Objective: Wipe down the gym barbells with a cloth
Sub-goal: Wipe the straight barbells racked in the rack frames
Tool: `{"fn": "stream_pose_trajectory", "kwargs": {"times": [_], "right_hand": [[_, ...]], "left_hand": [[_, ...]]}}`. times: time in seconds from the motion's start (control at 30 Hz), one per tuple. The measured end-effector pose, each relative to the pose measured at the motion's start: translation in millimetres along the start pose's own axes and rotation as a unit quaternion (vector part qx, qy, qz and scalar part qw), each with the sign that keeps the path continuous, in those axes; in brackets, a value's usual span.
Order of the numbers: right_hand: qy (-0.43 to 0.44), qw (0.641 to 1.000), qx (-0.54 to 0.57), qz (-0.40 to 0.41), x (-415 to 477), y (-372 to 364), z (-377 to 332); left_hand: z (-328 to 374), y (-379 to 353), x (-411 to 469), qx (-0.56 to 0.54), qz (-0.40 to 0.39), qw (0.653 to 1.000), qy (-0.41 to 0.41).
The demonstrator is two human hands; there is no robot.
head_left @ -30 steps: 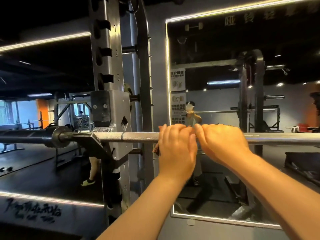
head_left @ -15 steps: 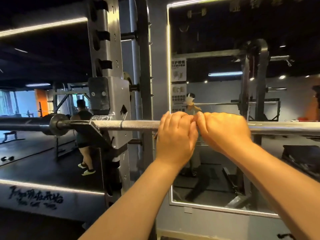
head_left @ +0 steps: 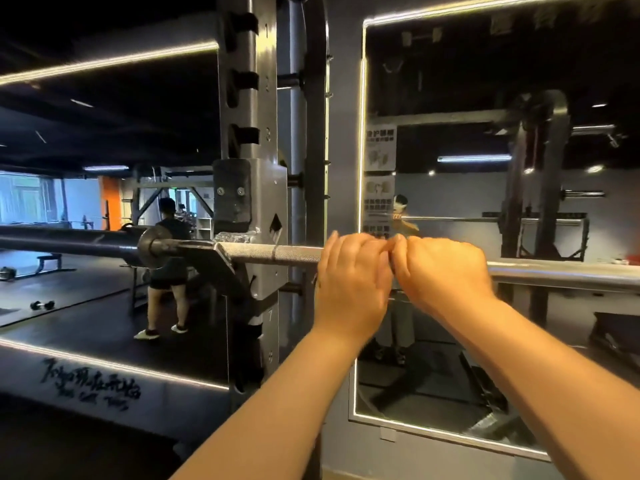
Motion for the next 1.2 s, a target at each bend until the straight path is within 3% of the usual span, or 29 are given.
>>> {"fn": "stream_pose_trajectory", "kwargs": {"times": [0.13, 0.27, 0.37, 0.4, 0.47, 0.57, 0.63, 0.73, 0.8, 0.87, 0.93, 1.03, 1.1, 1.2], "right_hand": [[-0.006, 1.000, 0.000, 0.003, -4.0, -1.8, 7.8], [-0.022, 0.999, -0.030, 0.027, -0.6, -9.1, 4.9], [-0.014, 0.998, -0.059, 0.036, -1.1, -13.3, 3.2], [-0.022, 0.997, -0.057, 0.040, -0.2, -13.7, 3.7], [-0.036, 0.997, -0.046, 0.055, 0.1, -14.9, 3.9], [-0.025, 0.997, -0.034, 0.070, -1.3, -17.5, 3.5], [-0.037, 0.997, -0.010, 0.070, -0.1, -20.1, 5.4], [-0.053, 0.994, 0.014, 0.090, 2.1, -23.8, 4.7], [-0.056, 0.994, 0.024, 0.092, 2.1, -25.2, 4.0], [-0.060, 0.994, 0.027, 0.090, 2.1, -24.6, 3.5], [-0.059, 0.994, 0.013, 0.087, 3.0, -23.2, 3.1], [-0.058, 0.996, 0.015, 0.070, 3.7, -22.7, 4.3], [-0.040, 0.997, 0.016, 0.070, 3.3, -20.8, 5.5], [0.002, 0.999, 0.016, 0.029, 3.1, -14.5, 15.8]], "left_hand": [[-51.6, 26.5, -2.0, -0.020, 0.024, 0.999, -0.006], [-89.0, 38.3, -1.8, -0.020, 0.115, 0.986, 0.119], [-74.2, 22.8, -5.3, -0.072, 0.162, 0.962, 0.207], [-62.7, 15.6, -6.6, -0.080, 0.170, 0.961, 0.204], [-41.0, 0.3, -14.2, -0.062, 0.158, 0.979, 0.111], [-45.6, -0.9, -21.1, -0.043, 0.078, 0.996, -0.031], [-67.4, 7.9, -18.5, -0.039, 0.087, 0.995, -0.035], [-82.8, 12.7, -15.8, -0.052, 0.173, 0.981, 0.070], [-65.8, 3.2, -12.4, -0.091, 0.216, 0.956, 0.175], [-38.5, -9.4, -8.6, -0.132, 0.241, 0.935, 0.223], [-15.4, -22.8, -9.5, -0.144, 0.228, 0.942, 0.200], [-2.0, -33.4, -25.7, -0.093, 0.149, 0.982, 0.074], [-15.0, -27.7, -28.2, -0.088, 0.127, 0.988, 0.017], [-39.2, -7.9, -17.8, -0.076, 0.141, 0.987, 0.031]]}}
Point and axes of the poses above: each hand's wrist, its own x-axis towards the middle knuckle, its own y-axis out of the back of the hand, z = x × y, the point moved 1 cm from there along x, towards the middle knuckle, and after that the axes turned 3 degrees about x, right-handed, at the moved point
